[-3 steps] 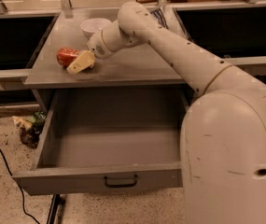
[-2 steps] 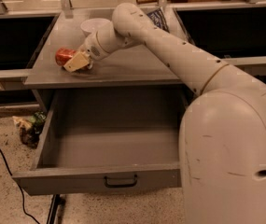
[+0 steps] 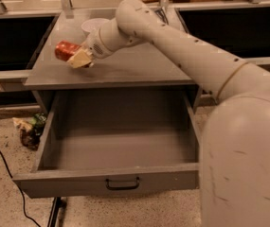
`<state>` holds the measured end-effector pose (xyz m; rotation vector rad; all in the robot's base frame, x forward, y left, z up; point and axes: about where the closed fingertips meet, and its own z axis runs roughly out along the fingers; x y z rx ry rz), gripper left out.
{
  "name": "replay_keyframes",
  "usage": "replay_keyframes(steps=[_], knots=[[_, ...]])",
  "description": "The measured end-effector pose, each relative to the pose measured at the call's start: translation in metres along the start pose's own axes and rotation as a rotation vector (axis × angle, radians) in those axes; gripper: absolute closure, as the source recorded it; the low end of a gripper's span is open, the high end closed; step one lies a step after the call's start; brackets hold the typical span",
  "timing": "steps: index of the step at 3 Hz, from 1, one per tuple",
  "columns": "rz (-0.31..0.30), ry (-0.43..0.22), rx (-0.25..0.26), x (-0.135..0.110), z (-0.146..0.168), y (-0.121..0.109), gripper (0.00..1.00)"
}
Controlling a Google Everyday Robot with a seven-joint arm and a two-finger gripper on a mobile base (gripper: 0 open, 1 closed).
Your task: Place coke can into top drawer
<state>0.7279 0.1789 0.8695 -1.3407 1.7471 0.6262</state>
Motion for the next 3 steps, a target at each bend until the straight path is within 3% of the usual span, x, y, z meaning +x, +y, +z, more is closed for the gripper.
replay_keyframes(steps=[1,2,3], knots=[[-0.070,-0.015,0.045,-0.013,-0.047,0.012,1.00],[-0.083,0.041,0.026,0.000,-0.080,0.032,1.00],[-0.084,0.047,0.020,0.001,-0.081,0.035,1.00]])
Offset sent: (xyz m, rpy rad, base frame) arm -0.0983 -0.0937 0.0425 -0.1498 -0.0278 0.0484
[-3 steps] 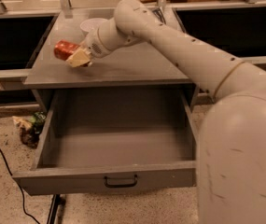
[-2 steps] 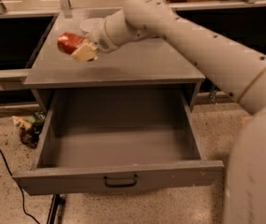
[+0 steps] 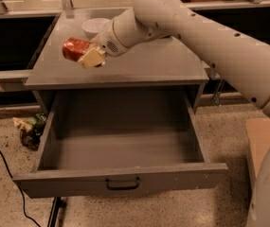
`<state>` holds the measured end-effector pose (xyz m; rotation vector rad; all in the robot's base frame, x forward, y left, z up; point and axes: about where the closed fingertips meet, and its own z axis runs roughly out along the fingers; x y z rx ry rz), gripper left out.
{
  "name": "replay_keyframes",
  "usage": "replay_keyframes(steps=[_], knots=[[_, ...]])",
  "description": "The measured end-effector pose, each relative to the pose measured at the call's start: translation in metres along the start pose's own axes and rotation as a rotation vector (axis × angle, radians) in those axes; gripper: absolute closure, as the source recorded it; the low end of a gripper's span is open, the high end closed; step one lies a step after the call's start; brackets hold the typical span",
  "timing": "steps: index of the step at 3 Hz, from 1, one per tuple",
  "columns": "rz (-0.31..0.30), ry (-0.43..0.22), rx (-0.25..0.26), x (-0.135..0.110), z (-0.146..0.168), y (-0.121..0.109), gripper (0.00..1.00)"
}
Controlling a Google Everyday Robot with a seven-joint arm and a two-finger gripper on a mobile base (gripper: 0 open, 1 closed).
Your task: Place coke can into top drawer
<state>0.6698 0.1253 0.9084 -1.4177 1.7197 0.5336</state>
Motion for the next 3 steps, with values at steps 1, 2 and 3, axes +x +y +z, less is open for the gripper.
replay_keyframes(steps=[1,2,3], knots=[[-0.049,0.015,-0.041,-0.001,0.000,0.010,1.00],[-0.115,0.043,-0.056,0.001,-0.015,0.044,1.00],[-0.079,0.074,-0.048,0.032,-0.023,0.088,1.00]])
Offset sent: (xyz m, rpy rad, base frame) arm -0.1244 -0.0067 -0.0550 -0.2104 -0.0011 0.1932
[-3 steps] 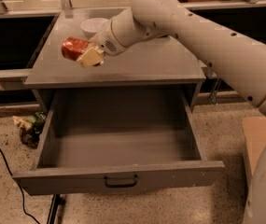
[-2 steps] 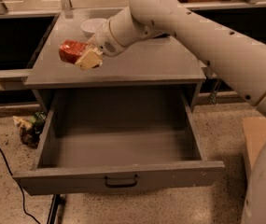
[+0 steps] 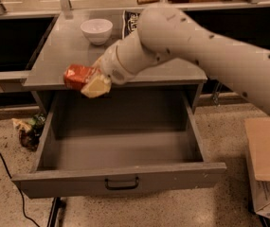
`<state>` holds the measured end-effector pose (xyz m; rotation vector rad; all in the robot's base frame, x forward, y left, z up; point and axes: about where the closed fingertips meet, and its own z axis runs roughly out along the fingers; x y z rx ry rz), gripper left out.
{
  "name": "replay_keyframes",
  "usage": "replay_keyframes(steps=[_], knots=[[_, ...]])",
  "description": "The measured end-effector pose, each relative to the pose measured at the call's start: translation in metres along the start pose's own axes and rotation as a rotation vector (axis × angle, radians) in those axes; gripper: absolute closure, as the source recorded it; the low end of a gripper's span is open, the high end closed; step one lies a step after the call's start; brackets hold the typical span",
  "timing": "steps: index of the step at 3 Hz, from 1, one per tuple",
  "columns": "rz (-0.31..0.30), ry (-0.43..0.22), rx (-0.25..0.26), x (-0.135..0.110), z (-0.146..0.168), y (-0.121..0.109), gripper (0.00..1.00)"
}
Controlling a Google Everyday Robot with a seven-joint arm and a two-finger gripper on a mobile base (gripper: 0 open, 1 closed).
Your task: Place coke can into top drawer
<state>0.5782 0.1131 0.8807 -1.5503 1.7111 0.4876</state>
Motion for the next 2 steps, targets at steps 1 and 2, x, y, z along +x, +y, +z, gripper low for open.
replay_keyframes(steps=[1,2], knots=[[0.117,-0.012,0.054,0.044,0.006,0.029,1.00],[0.139,0.008,0.074,0.074,0.020,0.043,1.00]])
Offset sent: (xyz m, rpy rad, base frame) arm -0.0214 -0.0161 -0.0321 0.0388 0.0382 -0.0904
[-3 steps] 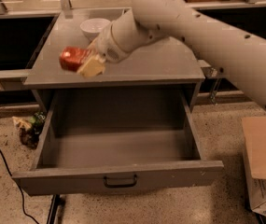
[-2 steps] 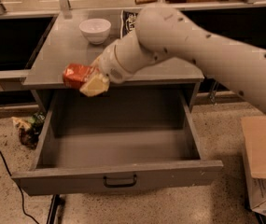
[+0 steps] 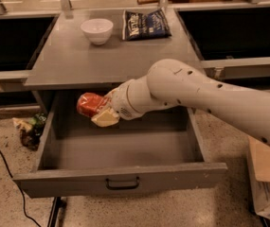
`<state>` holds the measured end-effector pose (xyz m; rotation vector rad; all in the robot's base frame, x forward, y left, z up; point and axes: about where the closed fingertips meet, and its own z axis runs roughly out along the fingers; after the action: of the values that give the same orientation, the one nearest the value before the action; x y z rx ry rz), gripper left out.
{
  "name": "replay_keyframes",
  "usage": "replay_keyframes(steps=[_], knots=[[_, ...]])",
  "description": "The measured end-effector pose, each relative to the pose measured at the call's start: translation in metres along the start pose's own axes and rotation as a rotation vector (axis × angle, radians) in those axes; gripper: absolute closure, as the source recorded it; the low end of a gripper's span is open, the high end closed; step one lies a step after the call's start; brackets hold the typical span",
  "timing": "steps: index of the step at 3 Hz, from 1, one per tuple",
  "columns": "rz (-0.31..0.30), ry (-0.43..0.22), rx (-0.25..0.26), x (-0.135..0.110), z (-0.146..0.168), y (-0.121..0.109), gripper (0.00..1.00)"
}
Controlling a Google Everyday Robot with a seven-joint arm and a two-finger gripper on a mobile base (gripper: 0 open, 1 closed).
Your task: Place coke can into top drawer
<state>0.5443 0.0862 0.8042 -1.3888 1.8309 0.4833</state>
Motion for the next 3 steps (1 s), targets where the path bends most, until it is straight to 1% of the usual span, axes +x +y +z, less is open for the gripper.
replay_keyframes(steps=[1,2,3], knots=[[0.002,0.002,-0.002,0.000,0.001,-0.003,1.00],[0.070,0.031,-0.006,0.049,0.011,-0.015,1.00],[0.143,0.031,-0.009,0.100,0.021,-0.027,1.00]])
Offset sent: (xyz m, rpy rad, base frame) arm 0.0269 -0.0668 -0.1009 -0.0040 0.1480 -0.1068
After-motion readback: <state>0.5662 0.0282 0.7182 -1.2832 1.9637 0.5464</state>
